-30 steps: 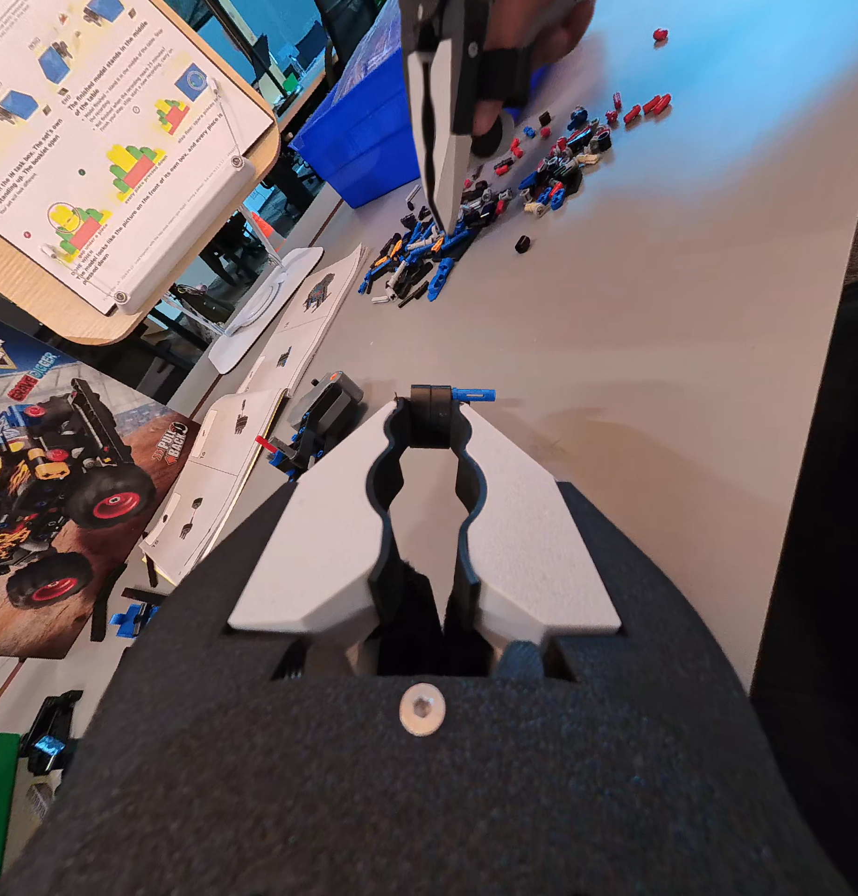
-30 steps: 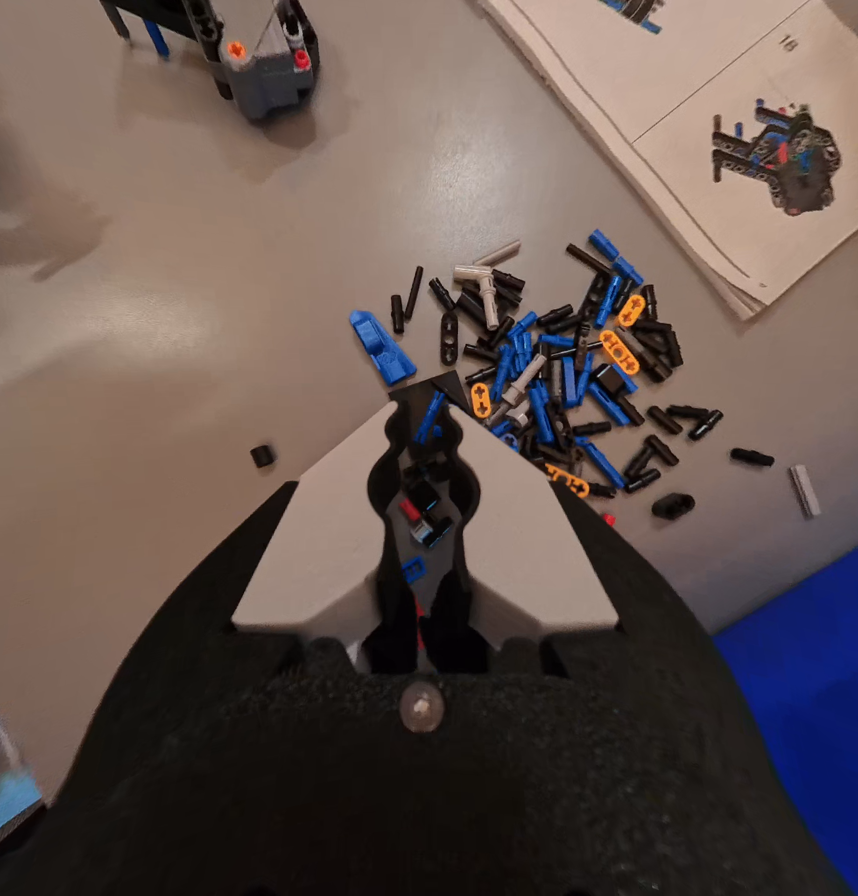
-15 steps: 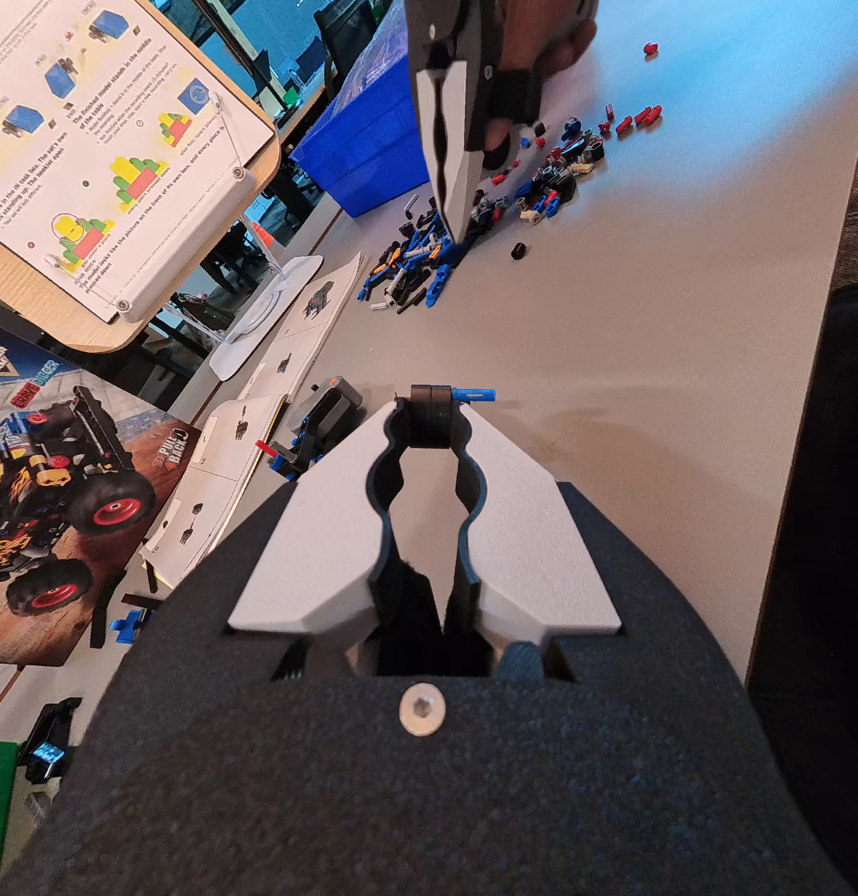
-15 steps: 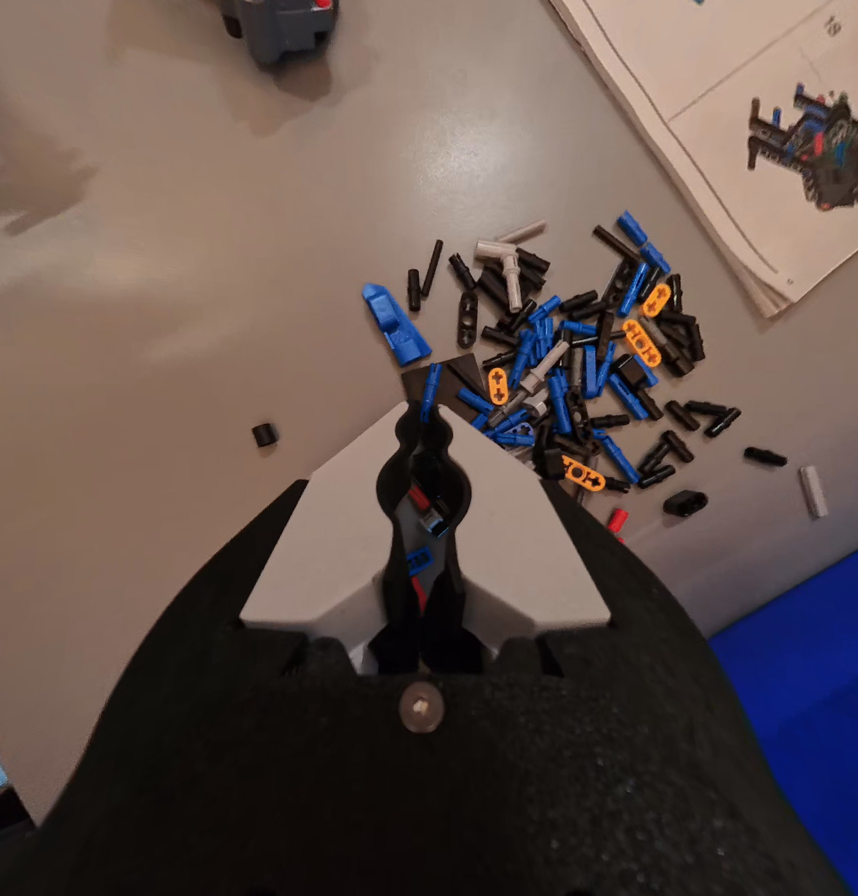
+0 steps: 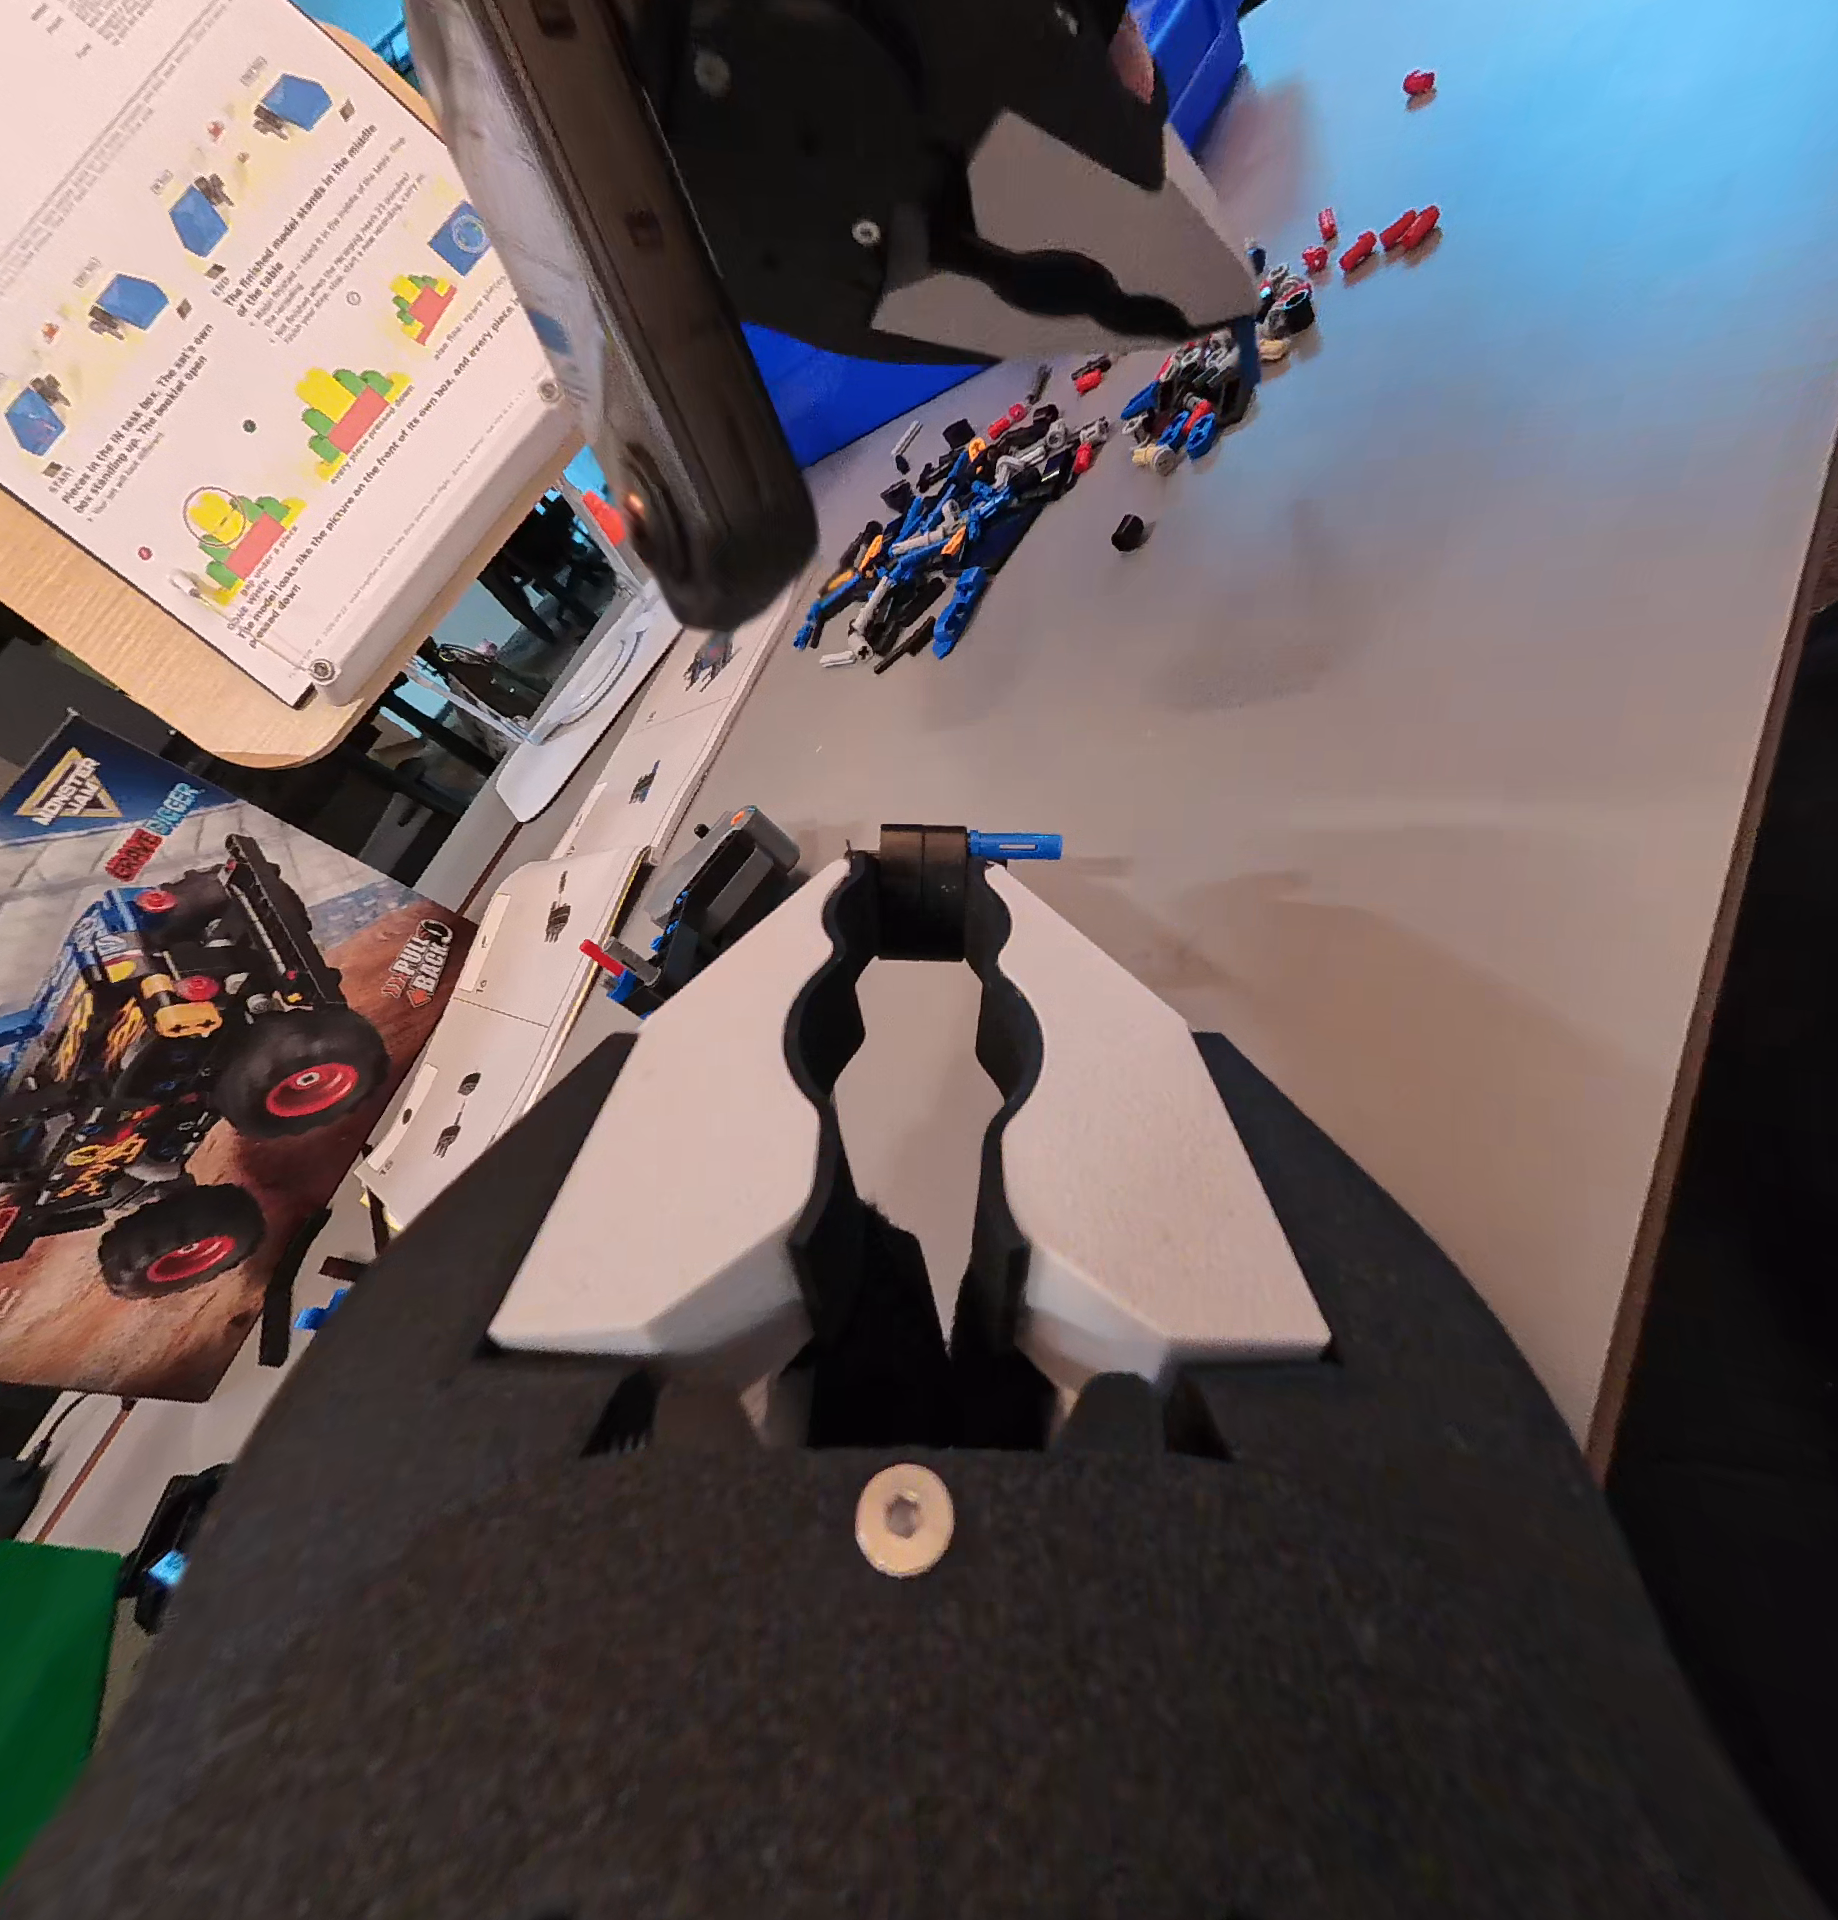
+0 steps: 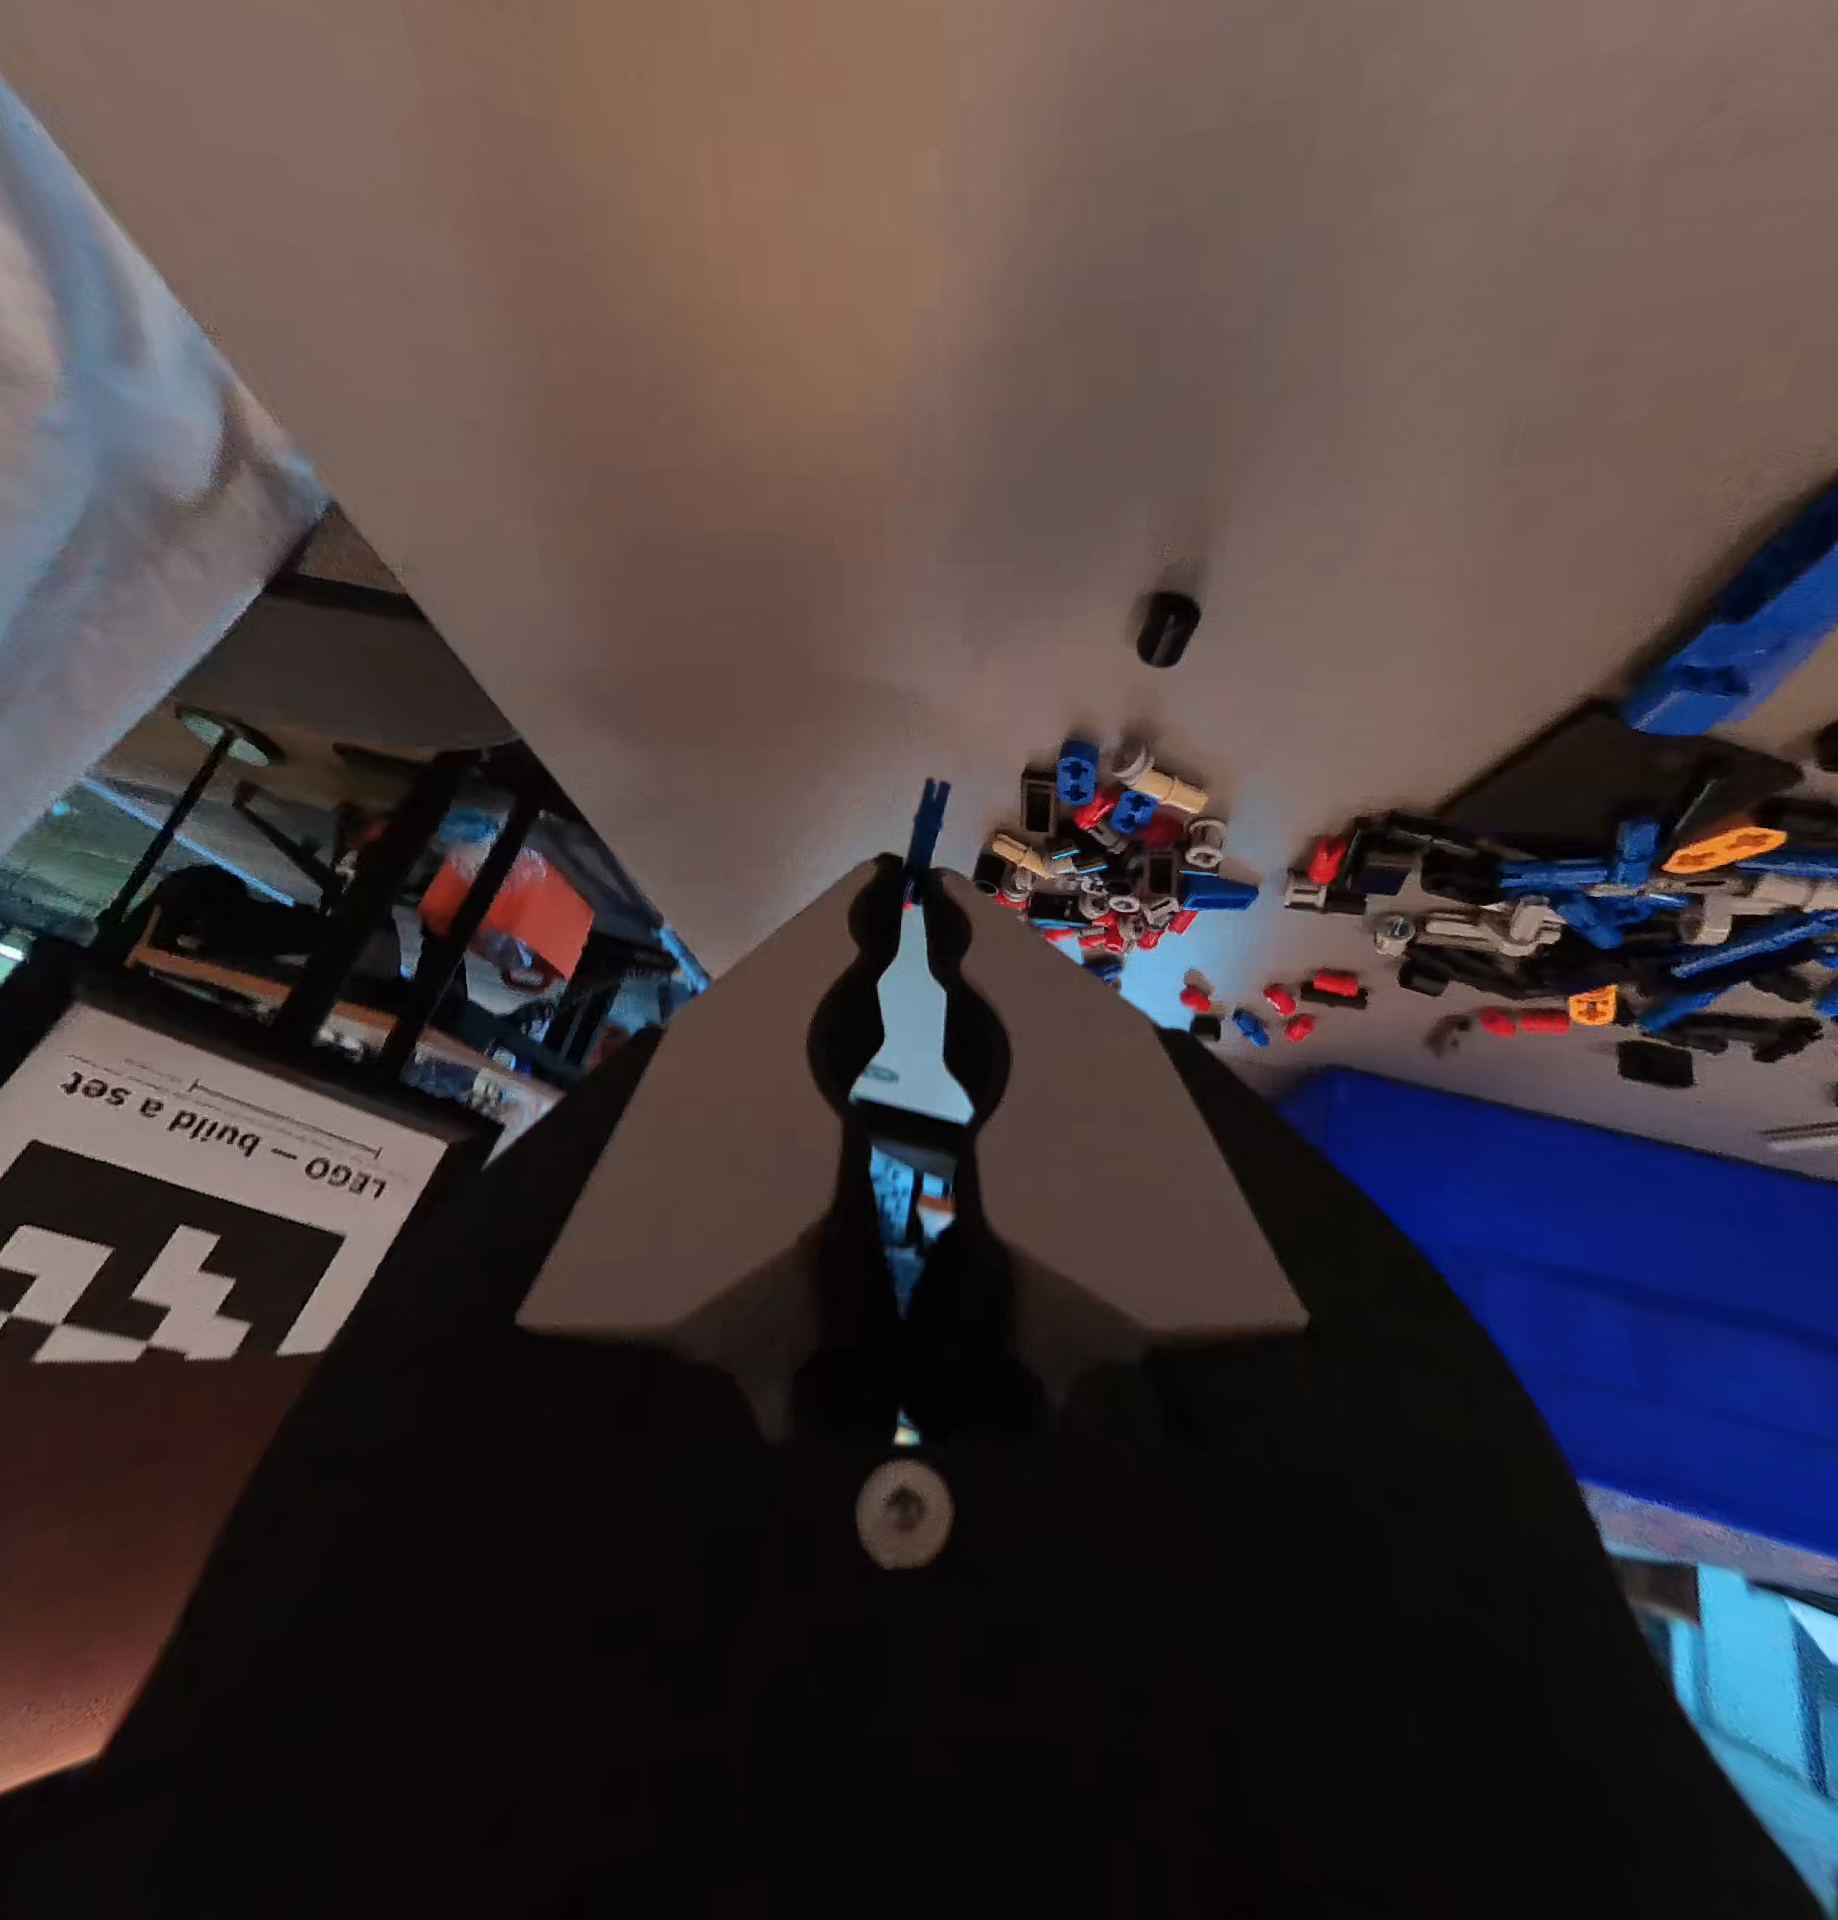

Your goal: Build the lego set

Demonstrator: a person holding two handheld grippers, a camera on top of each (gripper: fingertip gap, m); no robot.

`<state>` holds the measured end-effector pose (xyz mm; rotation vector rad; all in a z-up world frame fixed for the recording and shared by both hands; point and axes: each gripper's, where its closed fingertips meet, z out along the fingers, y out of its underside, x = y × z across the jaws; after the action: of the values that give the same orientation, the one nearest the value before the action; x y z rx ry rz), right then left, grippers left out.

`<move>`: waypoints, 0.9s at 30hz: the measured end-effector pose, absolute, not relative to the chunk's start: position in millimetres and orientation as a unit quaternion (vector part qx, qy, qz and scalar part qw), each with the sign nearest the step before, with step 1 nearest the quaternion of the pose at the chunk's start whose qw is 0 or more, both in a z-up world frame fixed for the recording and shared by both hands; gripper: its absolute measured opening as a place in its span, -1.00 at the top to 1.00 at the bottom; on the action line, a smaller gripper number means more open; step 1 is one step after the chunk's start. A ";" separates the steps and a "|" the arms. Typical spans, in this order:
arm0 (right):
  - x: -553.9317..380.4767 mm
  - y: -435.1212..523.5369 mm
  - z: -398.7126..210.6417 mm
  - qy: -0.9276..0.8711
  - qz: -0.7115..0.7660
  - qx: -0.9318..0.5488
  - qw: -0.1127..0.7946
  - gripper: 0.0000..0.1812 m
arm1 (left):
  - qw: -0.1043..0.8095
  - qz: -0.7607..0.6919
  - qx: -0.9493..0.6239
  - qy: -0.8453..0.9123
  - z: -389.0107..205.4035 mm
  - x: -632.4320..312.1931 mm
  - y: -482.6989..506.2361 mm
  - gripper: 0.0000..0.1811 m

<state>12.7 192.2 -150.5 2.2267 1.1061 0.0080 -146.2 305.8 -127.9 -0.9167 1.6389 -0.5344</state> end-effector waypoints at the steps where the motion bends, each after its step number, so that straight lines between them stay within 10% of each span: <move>1: 14.6 190.5 -151.7 0.422 0.015 0.841 0.339 0.97 | 0.562 -0.224 -0.388 0.695 -128.1 -146.7 305.6 0.85; 27: 24.4 185.7 -164.5 0.423 0.113 0.791 0.428 0.96 | 0.571 -0.206 -0.377 0.699 -130.0 -149.0 302.4 0.85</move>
<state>24.4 185.7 -164.5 1.9750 1.0551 0.2826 -149.0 302.4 -130.0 -0.8839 1.6407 -0.4838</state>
